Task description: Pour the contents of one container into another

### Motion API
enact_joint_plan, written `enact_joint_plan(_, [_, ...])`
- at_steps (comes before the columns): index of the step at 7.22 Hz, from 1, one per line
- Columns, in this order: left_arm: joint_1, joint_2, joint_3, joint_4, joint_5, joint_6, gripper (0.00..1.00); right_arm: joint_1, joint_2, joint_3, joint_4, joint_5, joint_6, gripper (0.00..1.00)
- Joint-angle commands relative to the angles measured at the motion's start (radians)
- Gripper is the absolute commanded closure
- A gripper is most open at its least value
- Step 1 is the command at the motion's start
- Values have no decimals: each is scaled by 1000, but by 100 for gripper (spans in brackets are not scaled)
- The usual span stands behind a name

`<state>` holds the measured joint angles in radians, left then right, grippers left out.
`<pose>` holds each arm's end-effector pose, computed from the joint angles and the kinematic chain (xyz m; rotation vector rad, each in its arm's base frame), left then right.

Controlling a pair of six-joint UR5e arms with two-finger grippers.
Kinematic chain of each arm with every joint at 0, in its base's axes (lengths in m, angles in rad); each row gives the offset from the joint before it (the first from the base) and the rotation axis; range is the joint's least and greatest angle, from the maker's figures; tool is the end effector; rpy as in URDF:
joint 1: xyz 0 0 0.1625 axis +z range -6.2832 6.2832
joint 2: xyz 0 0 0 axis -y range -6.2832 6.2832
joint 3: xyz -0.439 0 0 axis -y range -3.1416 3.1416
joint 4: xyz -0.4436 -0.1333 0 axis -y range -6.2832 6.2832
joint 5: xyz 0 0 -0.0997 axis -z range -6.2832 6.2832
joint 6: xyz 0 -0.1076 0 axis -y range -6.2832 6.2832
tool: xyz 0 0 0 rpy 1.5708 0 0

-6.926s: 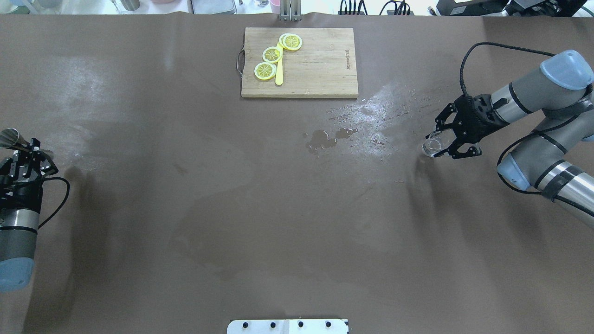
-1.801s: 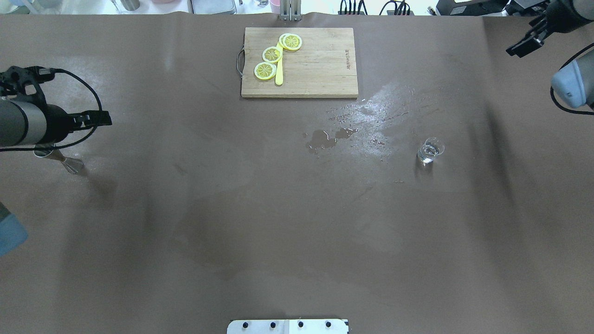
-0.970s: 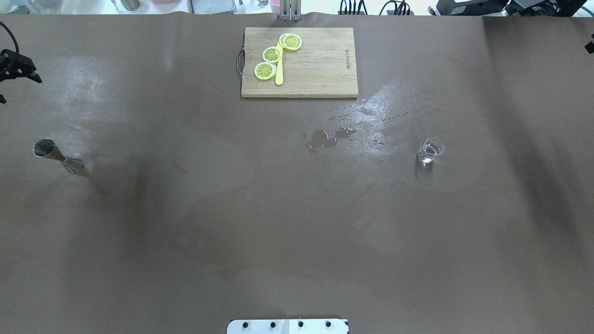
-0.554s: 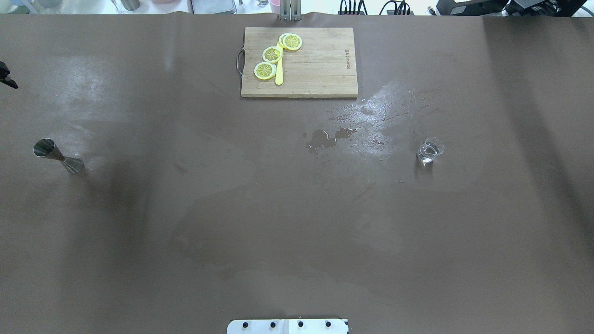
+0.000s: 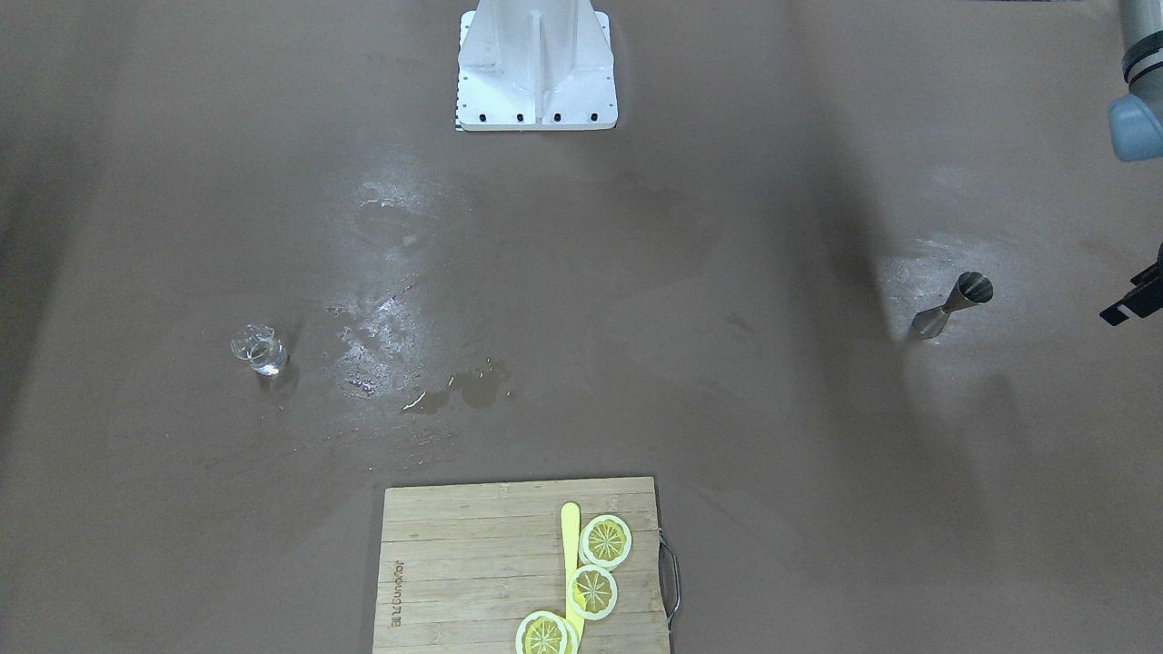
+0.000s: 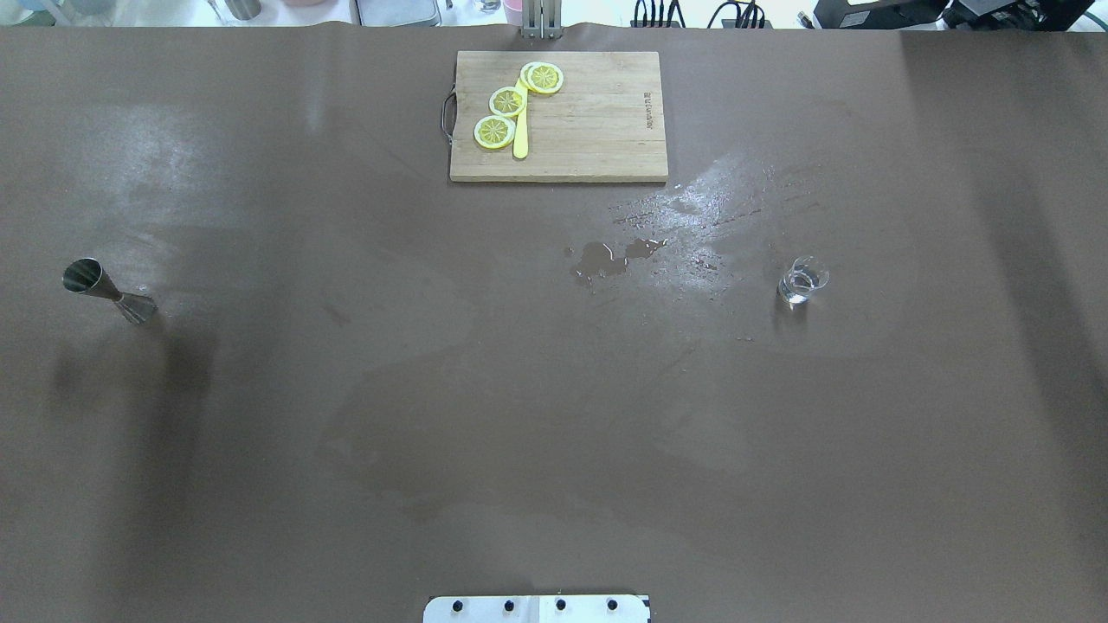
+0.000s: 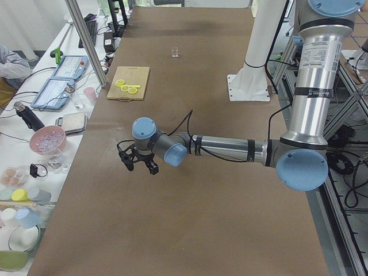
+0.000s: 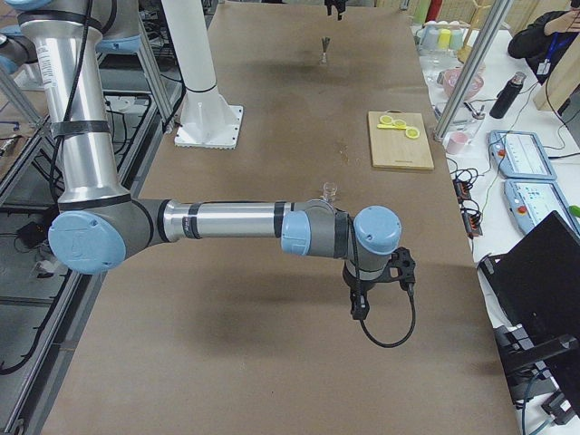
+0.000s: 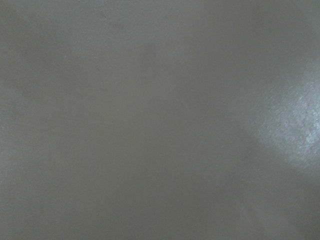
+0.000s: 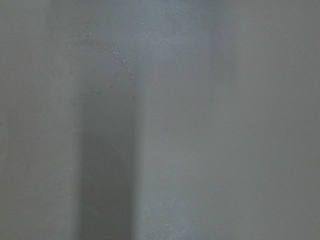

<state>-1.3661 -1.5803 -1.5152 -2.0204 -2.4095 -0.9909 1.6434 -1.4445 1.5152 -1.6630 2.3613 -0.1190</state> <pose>0.0631 -0.5662 0.6489 -0.1538 0.9090 -0.5617 0.0999 -0.5901 0.6445 0.0553 -0.7888 -0.0355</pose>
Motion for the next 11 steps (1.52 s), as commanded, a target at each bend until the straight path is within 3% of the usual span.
enact_joint_plan(1, [-16,35,-13,-3,-10,207,1,-23,-2,0,25,-43,4,0])
enact_joint_plan(4, [-118,42,44,9,6,846,1,-97,24,2,51,-57,50,0])
enact_joint_plan(5, [-157,51,47,9,115,1126,1,-102,21,-1,51,-57,70,0])
enact_joint_plan(7, [-163,109,17,124,144,1175,1,-102,19,-1,51,-56,68,0])
enact_joint_plan(9, [-197,112,-162,548,136,1086,1,-100,15,0,51,-54,70,0])
enact_joint_plan(10, [-199,112,-215,684,132,1086,1,-99,12,2,51,-53,70,0])
enact_joint_plan(11, [-202,114,-214,698,129,1091,1,-97,10,3,51,-53,70,0])
